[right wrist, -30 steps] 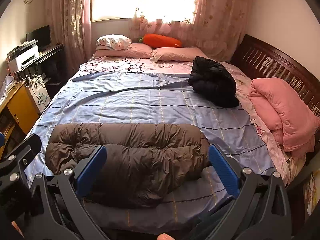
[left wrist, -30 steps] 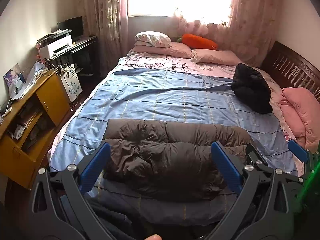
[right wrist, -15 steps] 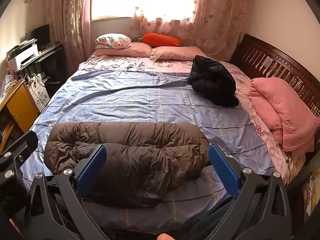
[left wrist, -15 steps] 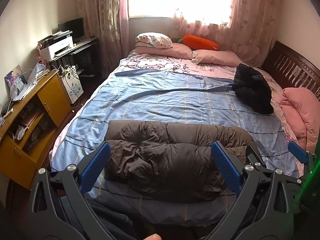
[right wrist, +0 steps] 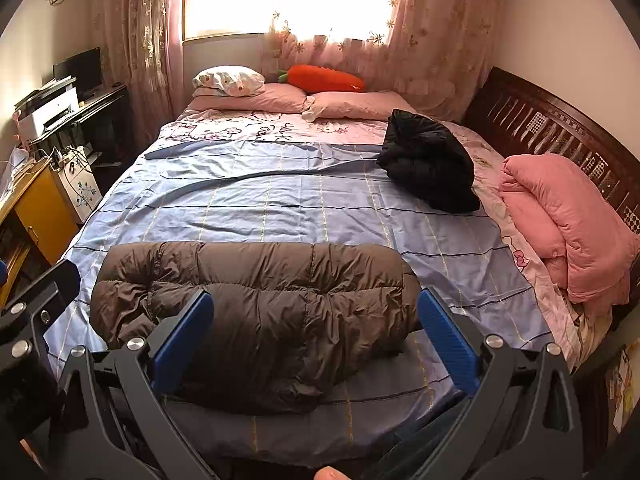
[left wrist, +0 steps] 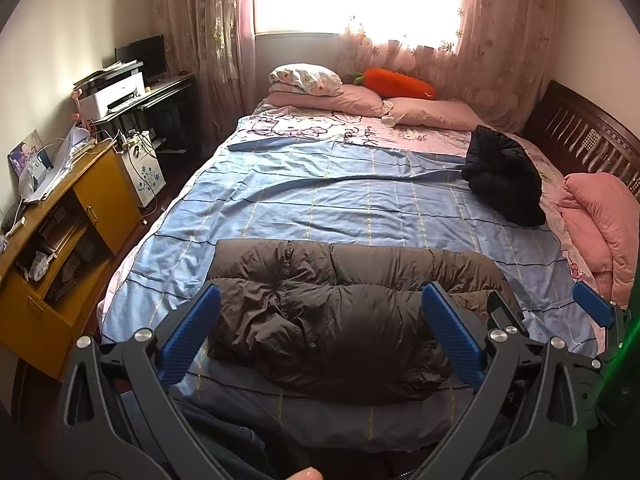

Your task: Fold large clothes

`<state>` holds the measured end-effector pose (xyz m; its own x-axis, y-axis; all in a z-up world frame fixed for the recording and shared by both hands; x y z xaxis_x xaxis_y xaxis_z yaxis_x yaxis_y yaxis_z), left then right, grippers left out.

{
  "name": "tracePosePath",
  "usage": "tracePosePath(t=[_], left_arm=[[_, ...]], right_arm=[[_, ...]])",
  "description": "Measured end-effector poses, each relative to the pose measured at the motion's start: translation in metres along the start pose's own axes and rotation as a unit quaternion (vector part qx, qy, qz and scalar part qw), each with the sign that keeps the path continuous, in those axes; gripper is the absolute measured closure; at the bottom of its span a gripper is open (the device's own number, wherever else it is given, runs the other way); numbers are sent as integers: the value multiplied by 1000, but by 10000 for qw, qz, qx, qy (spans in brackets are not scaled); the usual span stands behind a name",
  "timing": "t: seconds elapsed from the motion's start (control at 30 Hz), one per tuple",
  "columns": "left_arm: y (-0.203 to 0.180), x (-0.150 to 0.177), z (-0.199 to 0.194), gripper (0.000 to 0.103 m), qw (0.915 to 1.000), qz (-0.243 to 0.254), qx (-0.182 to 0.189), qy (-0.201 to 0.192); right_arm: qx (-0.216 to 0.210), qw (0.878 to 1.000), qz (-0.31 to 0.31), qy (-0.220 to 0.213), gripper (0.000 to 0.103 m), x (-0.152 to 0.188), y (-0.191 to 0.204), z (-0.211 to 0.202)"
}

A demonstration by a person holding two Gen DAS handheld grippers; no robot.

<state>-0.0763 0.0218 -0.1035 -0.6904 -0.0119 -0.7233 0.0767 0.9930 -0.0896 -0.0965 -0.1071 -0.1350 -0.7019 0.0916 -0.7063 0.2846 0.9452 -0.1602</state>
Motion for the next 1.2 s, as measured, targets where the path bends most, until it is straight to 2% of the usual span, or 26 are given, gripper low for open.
tracePosePath(t=[0.37, 1.2], left_arm=[[1, 2, 1, 2, 10000, 18, -7, 33], [8, 3, 3, 2, 9999, 110, 58, 71]], right_arm=[[-136, 9999, -92, 27, 1, 6, -1, 3], [-155, 9998, -76, 48, 1, 6, -2, 3]])
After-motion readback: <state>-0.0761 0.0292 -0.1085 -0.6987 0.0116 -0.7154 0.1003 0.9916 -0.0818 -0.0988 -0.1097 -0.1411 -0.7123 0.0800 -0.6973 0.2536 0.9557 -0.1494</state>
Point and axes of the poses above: each gripper's, at about its wrist camera, not at the fingertips, and z roughly the way its jaws point, y to its left, x to its underside, the point moved 1 cm from there along z, roughly the way its jaws point, and after that the axes turned 6 degrees about -z, right-handed, at the moved point
